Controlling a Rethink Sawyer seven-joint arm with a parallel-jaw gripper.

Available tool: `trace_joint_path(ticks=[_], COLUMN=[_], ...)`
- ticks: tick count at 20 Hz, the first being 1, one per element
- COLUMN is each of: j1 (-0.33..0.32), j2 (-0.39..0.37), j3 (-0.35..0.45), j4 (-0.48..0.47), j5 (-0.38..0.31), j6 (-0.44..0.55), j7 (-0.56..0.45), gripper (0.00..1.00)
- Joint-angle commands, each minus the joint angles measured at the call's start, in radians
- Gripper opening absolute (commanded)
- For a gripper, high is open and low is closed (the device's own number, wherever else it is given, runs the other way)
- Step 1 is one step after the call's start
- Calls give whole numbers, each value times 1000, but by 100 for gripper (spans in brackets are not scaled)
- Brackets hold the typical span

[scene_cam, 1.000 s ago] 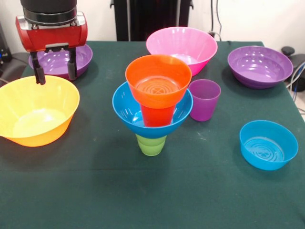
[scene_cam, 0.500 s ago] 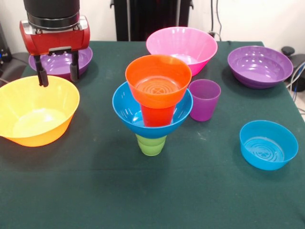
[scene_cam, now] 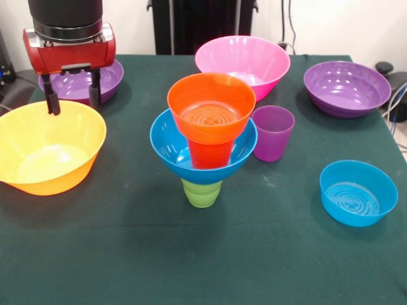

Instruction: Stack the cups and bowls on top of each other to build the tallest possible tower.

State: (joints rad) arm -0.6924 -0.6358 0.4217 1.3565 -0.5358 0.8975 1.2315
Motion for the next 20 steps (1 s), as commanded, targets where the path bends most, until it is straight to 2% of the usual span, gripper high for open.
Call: trace_joint_path(ticks=[1,20], j1=[32,32], j2=[64,79], j3=[-47,-42], j4=[75,148], j5=[-103,-125], j6=[83,-37], j7=[-109,-63], gripper=[100,100])
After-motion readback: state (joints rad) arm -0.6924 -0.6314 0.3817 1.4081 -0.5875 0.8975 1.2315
